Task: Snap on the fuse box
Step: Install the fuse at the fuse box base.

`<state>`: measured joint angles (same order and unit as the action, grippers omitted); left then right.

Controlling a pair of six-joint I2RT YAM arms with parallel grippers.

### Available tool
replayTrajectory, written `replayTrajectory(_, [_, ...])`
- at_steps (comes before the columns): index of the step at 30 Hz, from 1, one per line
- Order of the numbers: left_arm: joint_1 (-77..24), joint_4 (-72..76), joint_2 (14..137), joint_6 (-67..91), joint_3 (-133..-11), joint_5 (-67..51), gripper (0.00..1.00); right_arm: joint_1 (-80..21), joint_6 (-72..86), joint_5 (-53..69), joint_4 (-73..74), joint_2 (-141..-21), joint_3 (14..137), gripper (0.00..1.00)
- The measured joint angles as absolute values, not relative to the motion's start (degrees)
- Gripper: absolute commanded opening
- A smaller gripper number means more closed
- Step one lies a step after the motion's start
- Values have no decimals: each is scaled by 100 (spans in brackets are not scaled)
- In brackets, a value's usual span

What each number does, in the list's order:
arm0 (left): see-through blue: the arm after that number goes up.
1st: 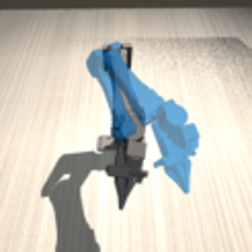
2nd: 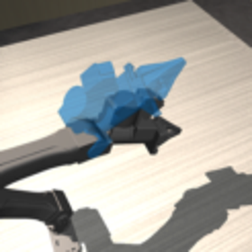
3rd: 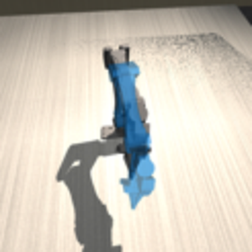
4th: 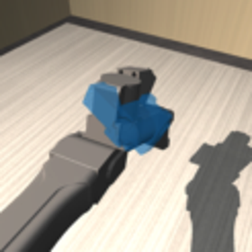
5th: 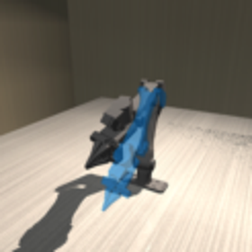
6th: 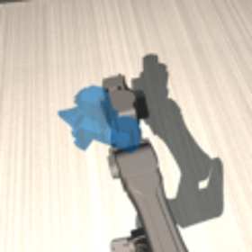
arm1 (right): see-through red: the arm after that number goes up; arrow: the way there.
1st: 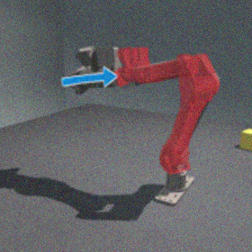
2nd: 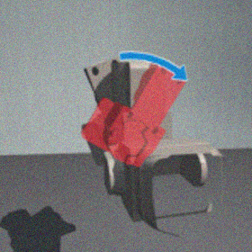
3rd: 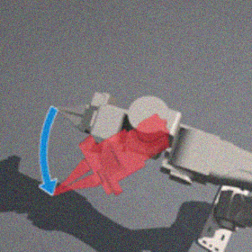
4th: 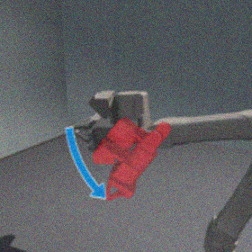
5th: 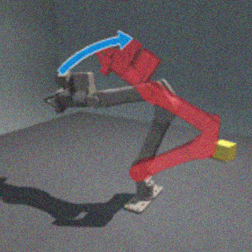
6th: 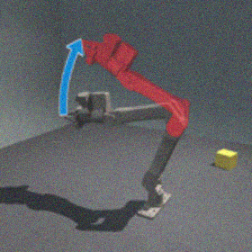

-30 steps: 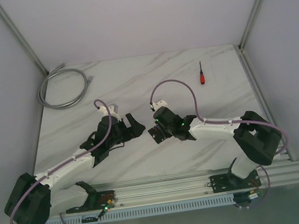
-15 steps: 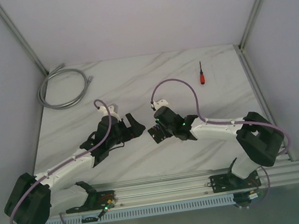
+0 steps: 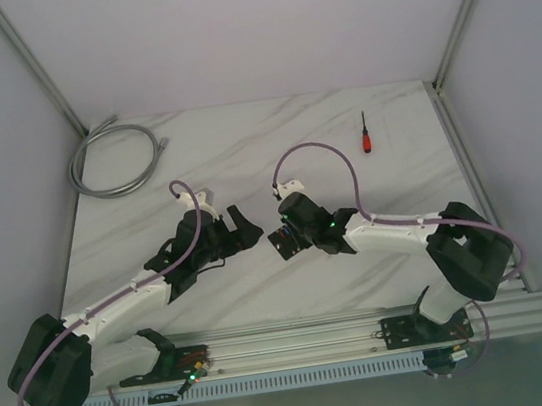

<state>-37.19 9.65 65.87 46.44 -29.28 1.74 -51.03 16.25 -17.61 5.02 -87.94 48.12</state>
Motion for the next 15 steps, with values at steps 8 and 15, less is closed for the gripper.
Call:
replayTrajectory(8, [-3717, 956, 6582, 4648, -2928, 174, 100, -5103, 1623, -1741, 440, -9004, 4869, 0])
replayTrajectory(15, [-3712, 952, 6576, 4648, -2928, 174, 100, -5103, 1623, -1734, 432, -9019, 4884, 0])
